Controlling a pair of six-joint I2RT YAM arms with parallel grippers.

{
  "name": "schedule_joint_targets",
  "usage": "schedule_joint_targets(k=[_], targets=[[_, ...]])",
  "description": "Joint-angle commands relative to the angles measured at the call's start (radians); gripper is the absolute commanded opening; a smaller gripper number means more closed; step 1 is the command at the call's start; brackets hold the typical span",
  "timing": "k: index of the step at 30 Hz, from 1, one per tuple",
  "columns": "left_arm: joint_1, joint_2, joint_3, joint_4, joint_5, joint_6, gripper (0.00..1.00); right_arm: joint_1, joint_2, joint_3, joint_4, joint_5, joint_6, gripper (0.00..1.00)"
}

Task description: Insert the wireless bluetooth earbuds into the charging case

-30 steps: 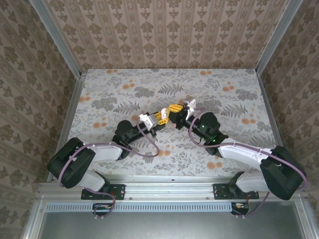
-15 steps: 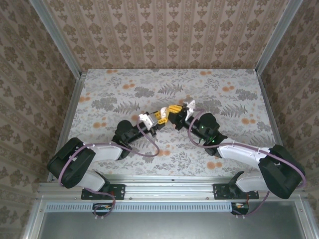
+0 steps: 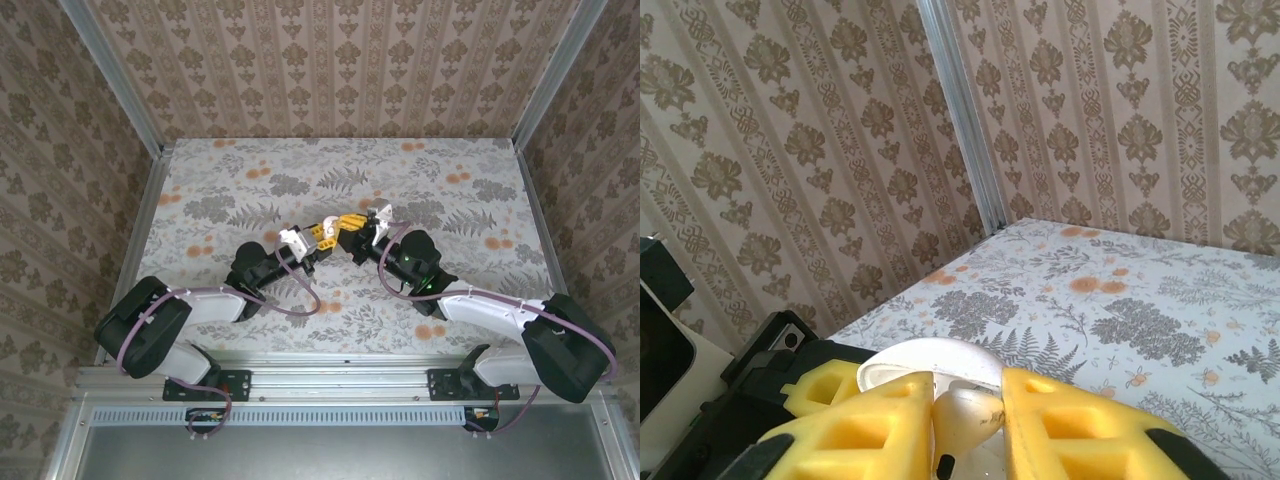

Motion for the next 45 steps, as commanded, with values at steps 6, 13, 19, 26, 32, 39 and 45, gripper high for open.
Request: schedule_joint_targets(k=[6,13,19,26,32,39,45], targets=[[0.000,-0.031,0.021,0.044,-0.008,-0.008,0.00,0.011,-0.028,-0.002,-0.006,0.045,0.022,0.36],[0.001,-0.038,0.008,0.042,-0.009,-0.001,0.00,0.009,-0.105,-0.008,-0.070,0.052,-0.025,0.42],[0.012,-0.061,-0.019,0.037,0.006,-0.016,0.00,-0.034,-0.192,0.013,-0.230,-0.037,-0.095,0.53],[0.020,-0.078,-0.042,0.035,0.045,-0.036,0.00,-0.111,-0.244,0.021,-0.347,-0.074,-0.091,0.66],[0.028,-0.105,-0.056,0.031,0.082,-0.035,0.00,-0.182,-0.282,0.033,-0.444,-0.230,-0.154,0.77],[0.038,-0.129,-0.057,-0.001,0.155,-0.042,0.00,-0.269,-0.279,0.059,-0.584,-0.506,-0.353,0.89],[0.042,-0.145,-0.056,-0.021,0.206,-0.037,0.00,-0.291,-0.228,0.152,-0.796,-0.661,-0.564,0.92]])
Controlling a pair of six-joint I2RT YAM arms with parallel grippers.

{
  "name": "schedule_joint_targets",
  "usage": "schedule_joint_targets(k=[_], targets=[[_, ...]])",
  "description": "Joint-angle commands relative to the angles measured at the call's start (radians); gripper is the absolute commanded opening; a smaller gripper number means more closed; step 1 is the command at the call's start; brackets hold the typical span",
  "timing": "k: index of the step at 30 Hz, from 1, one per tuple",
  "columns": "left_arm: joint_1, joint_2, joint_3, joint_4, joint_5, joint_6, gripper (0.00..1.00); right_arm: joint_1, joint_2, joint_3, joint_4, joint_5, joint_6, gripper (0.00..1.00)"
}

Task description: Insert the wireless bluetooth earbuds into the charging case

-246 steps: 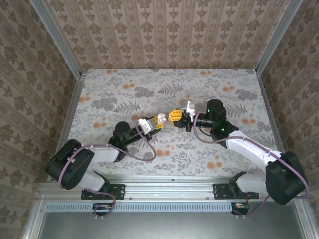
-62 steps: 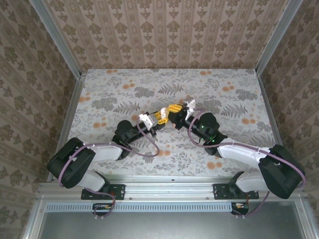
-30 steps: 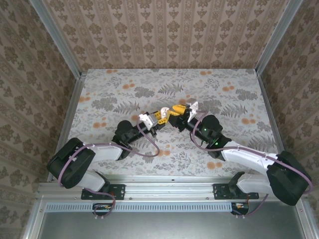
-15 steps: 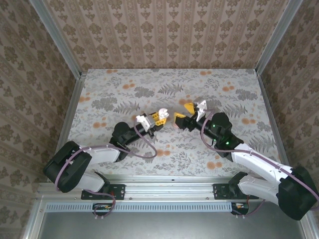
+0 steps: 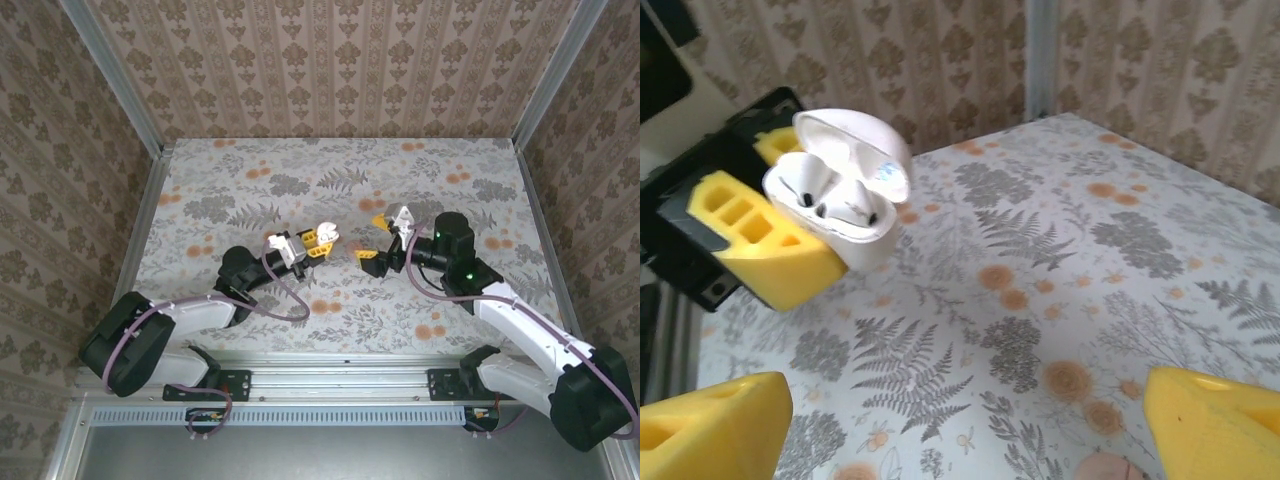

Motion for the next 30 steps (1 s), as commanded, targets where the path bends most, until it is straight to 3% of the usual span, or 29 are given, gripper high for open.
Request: schedule_joint_targets(k=[1,11,30], targets=[[0.007,-0.026,0.001,-0.014,0.071,-0.018,0.00,-0.008,0.032,0.073,-0.150,-0.155,-0.179,0.92],[0.007,-0.027,0.024,-0.032,0.147,-0.019,0.00,-0.007,0.174,0.220,-0.358,-0.307,-0.427,0.87],[0.002,-0.014,0.028,-0.011,0.159,-0.033,0.00,0.038,0.352,0.398,-0.463,-0.452,-0.563,0.80]])
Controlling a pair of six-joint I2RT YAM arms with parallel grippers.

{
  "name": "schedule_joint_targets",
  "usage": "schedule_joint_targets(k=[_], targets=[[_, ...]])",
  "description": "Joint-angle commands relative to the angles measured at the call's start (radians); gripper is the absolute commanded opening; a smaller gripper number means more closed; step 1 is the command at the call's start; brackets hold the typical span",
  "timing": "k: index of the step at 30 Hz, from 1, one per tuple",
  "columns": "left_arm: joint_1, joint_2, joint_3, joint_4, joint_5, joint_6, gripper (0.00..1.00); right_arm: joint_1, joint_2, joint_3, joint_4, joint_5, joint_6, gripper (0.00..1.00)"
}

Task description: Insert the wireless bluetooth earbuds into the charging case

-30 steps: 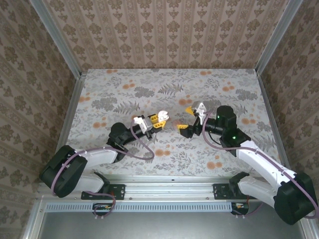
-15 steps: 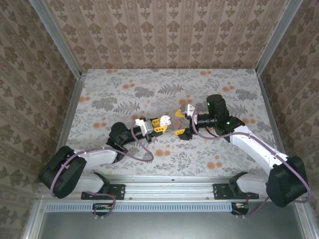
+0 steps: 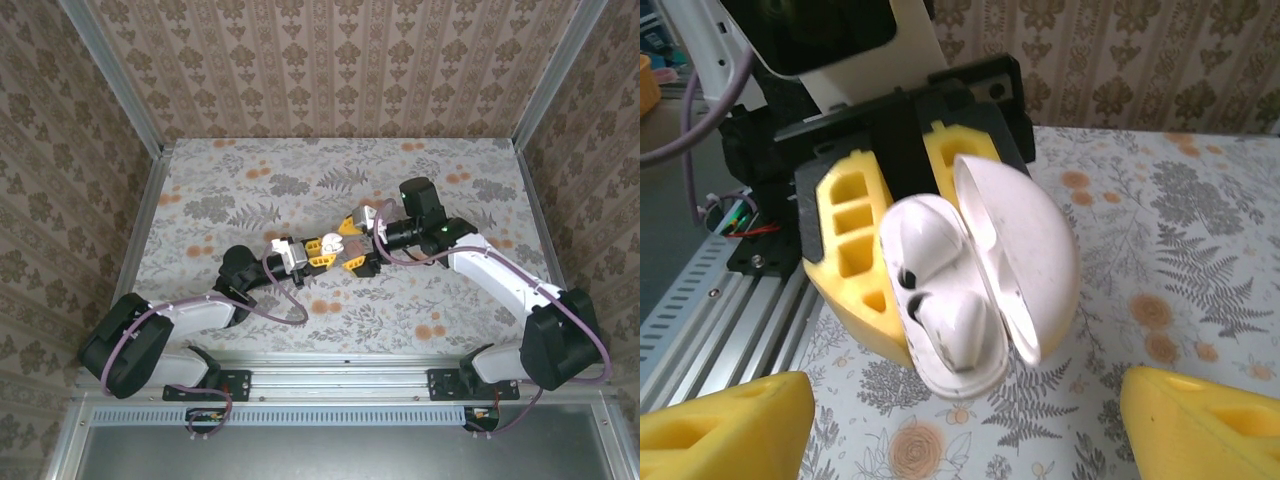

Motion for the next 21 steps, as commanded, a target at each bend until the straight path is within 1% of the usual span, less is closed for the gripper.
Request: schedule_joint_targets(k=[1,4,10,15,19,21], targets=[[0.002,-0.008,0.026,0.023,0.023,-0.018,0.00,0.014,0.018,0.047,-0.048,-0.063,-0.051,0.80],[0.001,-0.009,0.023,0.021,0.018,-0.015,0.00,0.023,0.054,0.067,-0.067,-0.079,-0.069,0.78],[0.002,-0.015,0.023,0.005,0.004,-0.004,0.00,0.025,0.061,0.095,-0.109,-0.091,-0.104,0.72],[0.002,-0.016,0.023,-0.006,-0.003,0.000,0.00,0.025,0.041,0.091,-0.128,-0.095,-0.129,0.67],[0.002,-0.016,0.022,-0.007,-0.008,0.003,0.00,0.023,0.032,0.080,-0.129,-0.090,-0.136,0.66],[0.001,-0.017,0.022,-0.008,-0.011,0.004,0.00,0.021,-0.009,0.074,-0.126,-0.087,-0.134,0.65]])
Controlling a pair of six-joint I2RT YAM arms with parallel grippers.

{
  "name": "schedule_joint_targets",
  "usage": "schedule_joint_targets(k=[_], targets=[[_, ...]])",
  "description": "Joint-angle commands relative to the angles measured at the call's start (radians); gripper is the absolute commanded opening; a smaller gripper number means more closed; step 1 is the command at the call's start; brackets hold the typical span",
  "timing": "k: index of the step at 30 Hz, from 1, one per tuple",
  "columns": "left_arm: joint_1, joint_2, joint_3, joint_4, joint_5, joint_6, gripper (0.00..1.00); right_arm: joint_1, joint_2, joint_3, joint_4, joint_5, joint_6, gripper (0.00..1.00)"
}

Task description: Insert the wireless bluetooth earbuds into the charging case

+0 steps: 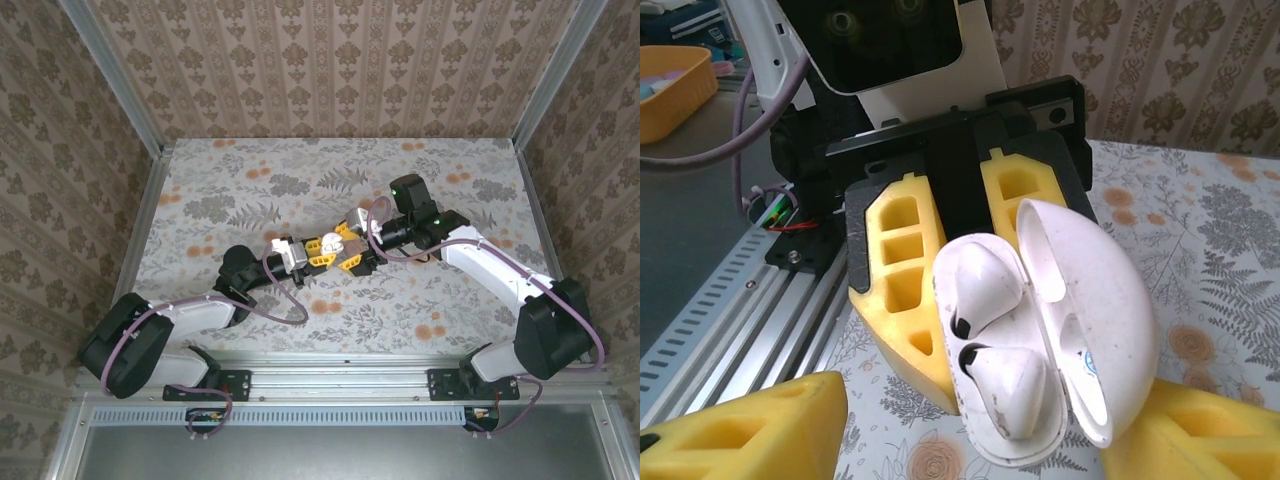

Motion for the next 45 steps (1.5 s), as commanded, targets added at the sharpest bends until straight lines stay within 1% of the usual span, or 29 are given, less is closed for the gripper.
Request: schedule_joint_targets(k=[1,9,14,17,20,27,36,45], targets=[[0.001,-0.016,0.022,-0.007,-0.004,0.004,0.00,-0.001,-0.069,0.003,-0.020,-0.030,-0.028,0.65],[0.001,-0.019,0.017,-0.009,-0.012,0.007,0.00,-0.012,-0.178,-0.067,0.043,0.009,0.015,0.60],[0.001,-0.025,0.014,-0.007,-0.007,0.003,0.00,-0.020,-0.229,-0.122,0.076,0.110,0.038,0.60],[0.001,-0.029,0.013,-0.006,-0.004,0.002,0.00,-0.021,-0.237,-0.128,0.091,0.159,0.043,0.59],[0.001,-0.032,0.013,-0.007,0.000,0.003,0.00,-0.021,-0.230,-0.117,0.099,0.180,0.040,0.58],[0.000,-0.033,0.014,-0.007,-0.002,0.004,0.00,-0.018,-0.190,-0.083,0.126,0.158,0.034,0.57],[0.000,-0.033,0.017,-0.011,-0.002,0.007,0.00,0.002,-0.133,-0.025,0.076,0.118,-0.024,0.54],[-0.001,-0.039,0.016,-0.014,-0.009,0.010,0.00,0.024,-0.085,0.020,0.022,0.091,-0.073,0.46]])
